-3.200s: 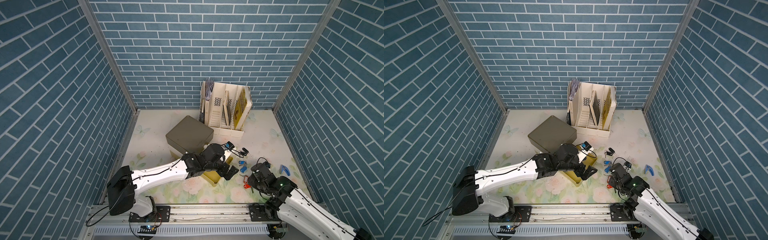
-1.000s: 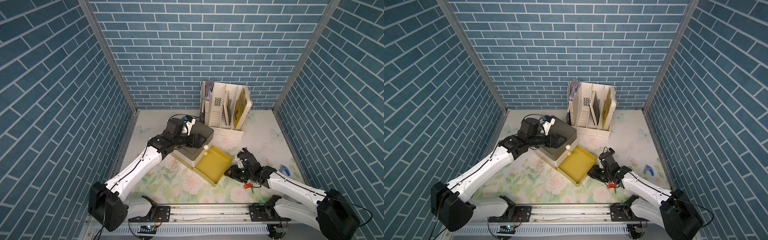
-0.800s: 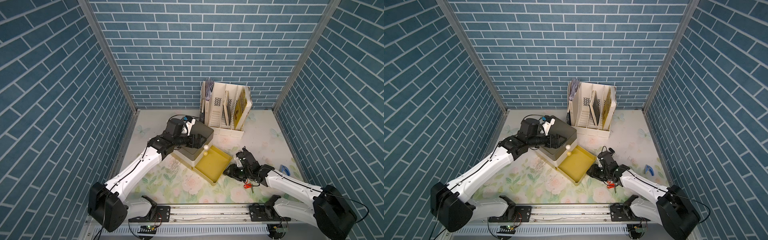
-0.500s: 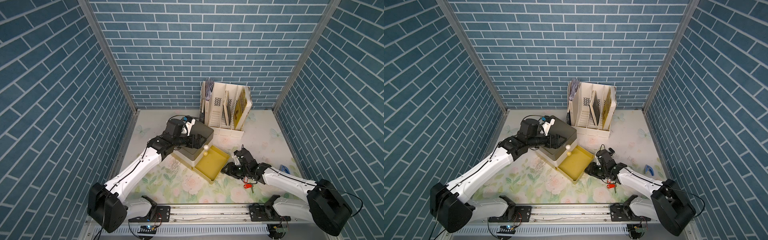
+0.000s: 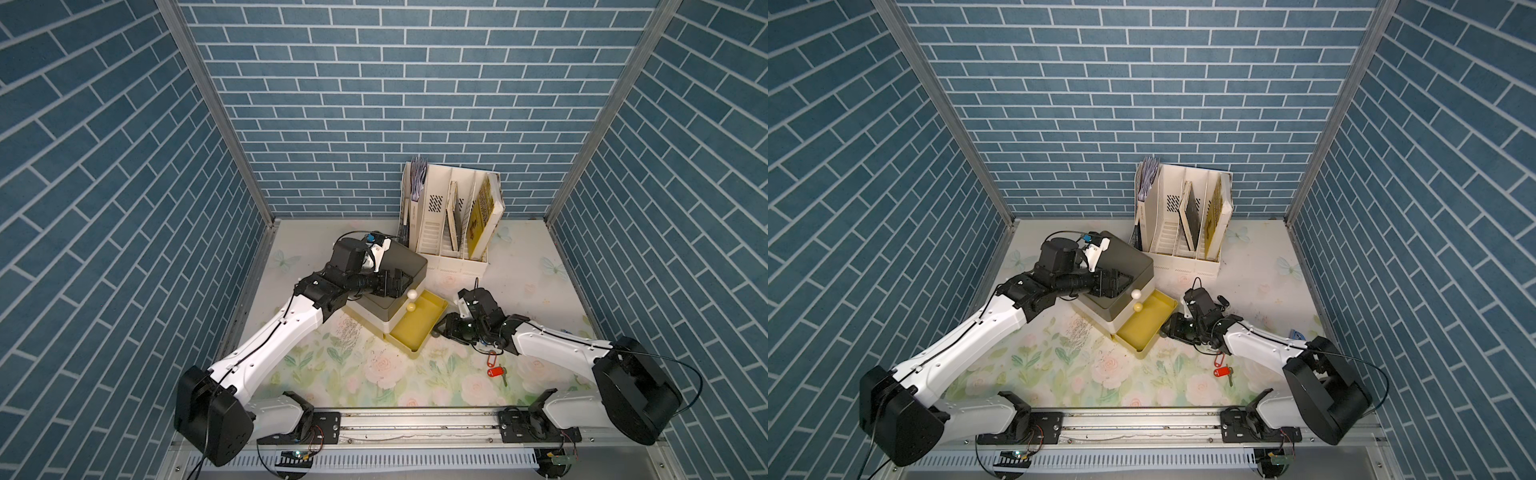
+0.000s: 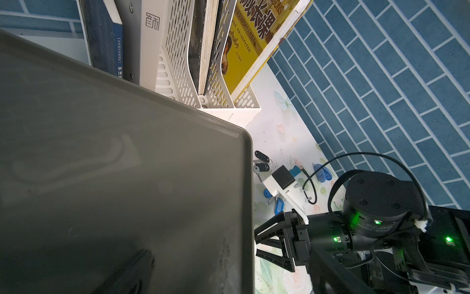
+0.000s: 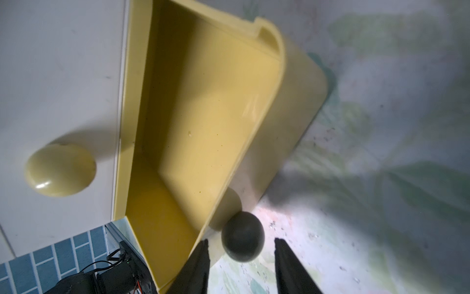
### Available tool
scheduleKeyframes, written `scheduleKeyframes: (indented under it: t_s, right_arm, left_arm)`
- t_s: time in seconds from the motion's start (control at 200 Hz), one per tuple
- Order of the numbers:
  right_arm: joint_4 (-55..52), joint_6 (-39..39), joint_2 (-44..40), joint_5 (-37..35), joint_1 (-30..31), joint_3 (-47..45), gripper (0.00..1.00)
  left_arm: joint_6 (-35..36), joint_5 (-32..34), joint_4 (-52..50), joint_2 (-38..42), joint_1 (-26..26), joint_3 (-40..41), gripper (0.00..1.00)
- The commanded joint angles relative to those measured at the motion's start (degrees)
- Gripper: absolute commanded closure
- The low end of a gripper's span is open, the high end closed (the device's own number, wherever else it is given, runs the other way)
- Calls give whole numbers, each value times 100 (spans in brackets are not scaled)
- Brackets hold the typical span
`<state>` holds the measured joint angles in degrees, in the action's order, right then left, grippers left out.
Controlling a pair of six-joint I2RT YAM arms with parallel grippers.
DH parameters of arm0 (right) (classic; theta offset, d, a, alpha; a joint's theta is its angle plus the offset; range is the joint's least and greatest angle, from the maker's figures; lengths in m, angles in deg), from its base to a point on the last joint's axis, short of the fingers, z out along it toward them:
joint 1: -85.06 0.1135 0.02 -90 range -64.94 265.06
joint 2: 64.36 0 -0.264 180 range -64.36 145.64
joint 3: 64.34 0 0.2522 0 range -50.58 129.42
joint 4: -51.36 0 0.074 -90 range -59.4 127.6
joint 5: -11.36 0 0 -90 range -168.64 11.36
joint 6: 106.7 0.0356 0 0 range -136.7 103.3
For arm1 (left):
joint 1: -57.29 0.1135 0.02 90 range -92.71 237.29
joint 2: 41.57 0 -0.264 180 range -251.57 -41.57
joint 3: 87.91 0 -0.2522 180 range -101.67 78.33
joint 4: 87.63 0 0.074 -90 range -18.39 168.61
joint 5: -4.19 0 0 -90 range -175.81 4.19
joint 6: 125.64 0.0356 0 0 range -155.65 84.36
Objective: Take the keys out of the drawer
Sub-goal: Close the drawer in the storage box.
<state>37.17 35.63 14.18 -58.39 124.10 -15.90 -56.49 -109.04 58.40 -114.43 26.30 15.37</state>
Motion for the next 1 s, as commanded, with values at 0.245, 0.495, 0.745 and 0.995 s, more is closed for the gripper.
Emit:
scheduleKeyframes:
  t_s: [0.245, 0.495, 0.745, 0.995]
  right_arm:
    - [392, -294, 658, 200, 9, 590, 56]
    - [491, -352, 996, 300, 9, 899, 56]
    - [-110, -463, 335, -292, -35, 916, 57]
    - [-687, -391, -40, -551, -90, 437, 67]
  left_arm:
    - [20, 57, -546, -37, 56, 240, 0]
    - [24, 43, -554, -44, 57, 248, 0]
    - [60, 76, -614, 11, 57, 241, 0]
    - [19, 55, -538, 11, 57, 245, 0]
